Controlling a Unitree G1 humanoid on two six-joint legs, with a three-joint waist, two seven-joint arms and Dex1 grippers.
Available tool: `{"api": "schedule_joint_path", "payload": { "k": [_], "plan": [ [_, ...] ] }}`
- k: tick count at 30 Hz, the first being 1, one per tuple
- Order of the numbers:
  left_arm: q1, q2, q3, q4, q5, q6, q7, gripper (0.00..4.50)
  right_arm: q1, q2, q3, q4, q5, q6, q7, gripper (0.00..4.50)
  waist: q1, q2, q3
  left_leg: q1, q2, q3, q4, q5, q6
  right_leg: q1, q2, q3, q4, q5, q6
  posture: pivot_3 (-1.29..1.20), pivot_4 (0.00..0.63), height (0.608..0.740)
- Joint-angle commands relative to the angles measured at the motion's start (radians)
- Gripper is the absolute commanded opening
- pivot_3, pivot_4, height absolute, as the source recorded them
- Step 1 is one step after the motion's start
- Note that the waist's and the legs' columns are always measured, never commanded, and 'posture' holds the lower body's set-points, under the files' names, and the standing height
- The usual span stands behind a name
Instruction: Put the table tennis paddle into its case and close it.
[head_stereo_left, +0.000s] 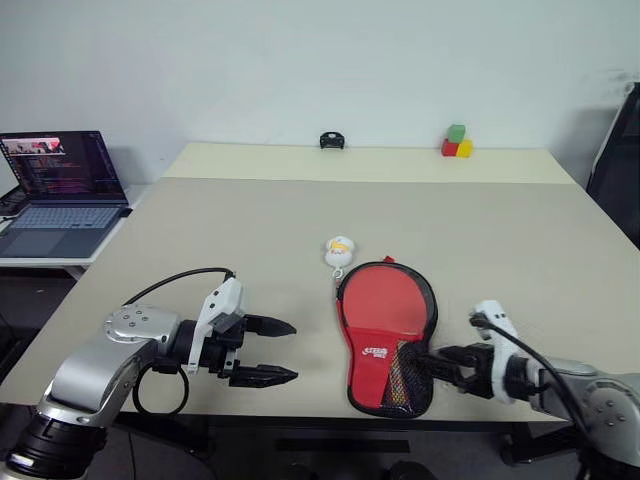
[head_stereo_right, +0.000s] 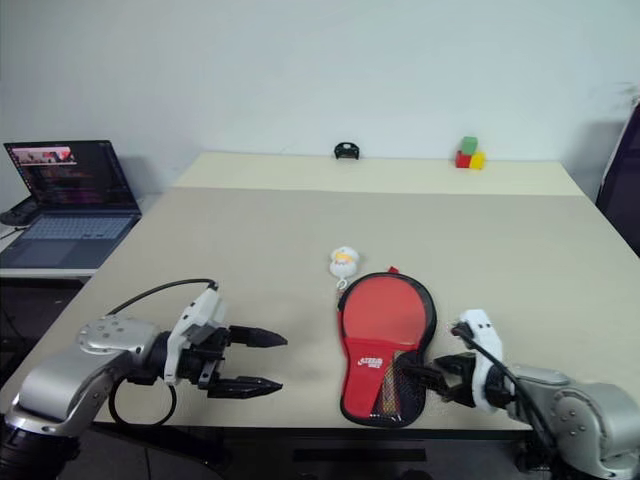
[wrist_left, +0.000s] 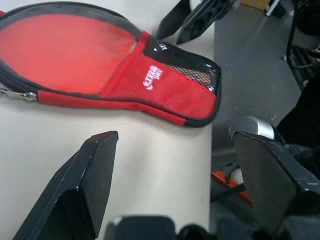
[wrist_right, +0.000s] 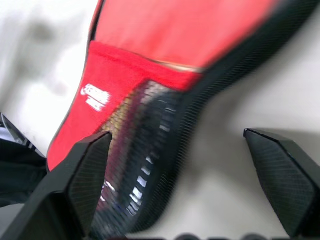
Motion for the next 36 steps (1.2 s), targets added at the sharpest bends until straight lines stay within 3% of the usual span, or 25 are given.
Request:
{"api": "schedule_joint_path", "payload": {
  "k": [1, 7, 13, 20, 27, 32, 36],
  "plan": [
    [-0.025, -0.011, 0.005, -0.004, -0.004, -0.02, 0.012, 4.01, -0.017, -0.076, -0.015, -0.043, 0.071, -0.082, 0.097, 4.45, -0.004, 0.0, 0.0, 0.0, 0.0, 0.0, 0.0, 0.0, 0.0, 0.0, 0.0, 0.0, 0.0, 0.0, 0.0, 0.0, 0.15, 0.74],
    [-0.078, -0.067, 0.016, 0.043, 0.024, -0.02, 0.111, 4.01, -0.138, -0.154, 0.097, 0.006, -0.005, -0.369, 0.148, 4.45, -0.006, 0.001, 0.001, 0.001, 0.0, 0.001, -0.001, 0.0, 0.0, 0.0, 0.001, 0.002, 0.0, 0.0, 0.0, 0.0, 0.15, 0.74],
    [-0.181, -0.139, 0.028, 0.159, 0.109, -0.047, 0.276, 4.01, -0.254, -0.126, 0.285, 0.114, -0.111, -0.563, 0.151, 4.45, -0.003, 0.0, 0.001, 0.0, 0.0, 0.001, -0.001, 0.0, 0.0, -0.001, 0.0, 0.001, 0.0, 0.0, 0.0, 0.0, 0.15, 0.74],
    [-0.198, -0.14, 0.035, 0.207, 0.157, -0.051, 0.358, 4.01, -0.301, -0.091, 0.552, 0.269, -0.314, -0.818, 0.204, 4.45, -0.006, 0.0, 0.001, -0.002, 0.0, 0.001, -0.001, 0.0, 0.0, -0.002, 0.0, 0.001, -0.001, 0.0, 0.0, 0.0, 0.15, 0.74],
    [-0.221, -0.164, 0.034, 0.219, 0.156, -0.026, 0.41, 4.01, -0.332, 0.022, 0.637, 0.577, -0.466, -0.959, 0.166, 4.45, -0.003, 0.0, 0.001, -0.001, 0.0, 0.001, 0.0, 0.0, 0.0, -0.002, 0.0, 0.001, 0.0, 0.0, 0.0, 0.0, 0.15, 0.74],
    [-0.295, -0.215, 0.002, 0.28, 0.185, -0.014, 0.46, 4.01, -0.335, 0.046, 0.624, 0.642, -0.501, -0.976, 0.163, 4.45, 0.002, -0.001, 0.001, -0.001, 0.0, 0.0, 0.0, 0.0, -0.001, -0.002, 0.0, 0.0, 0.0, 0.0, 0.0, 0.0, 0.15, 0.74],
    [-0.407, -0.295, -0.029, 0.391, 0.226, -0.031, 0.503, 4.49, -0.328, 0.076, 0.615, 0.652, -0.509, -0.971, 0.146, 4.5, 0.0, -0.001, 0.001, -0.001, -0.001, 0.0, 0.001, 0.0, -0.001, -0.001, 0.0, 0.0, 0.001, 0.0, 0.0, 0.0, 0.15, 0.74]
  ]
}}
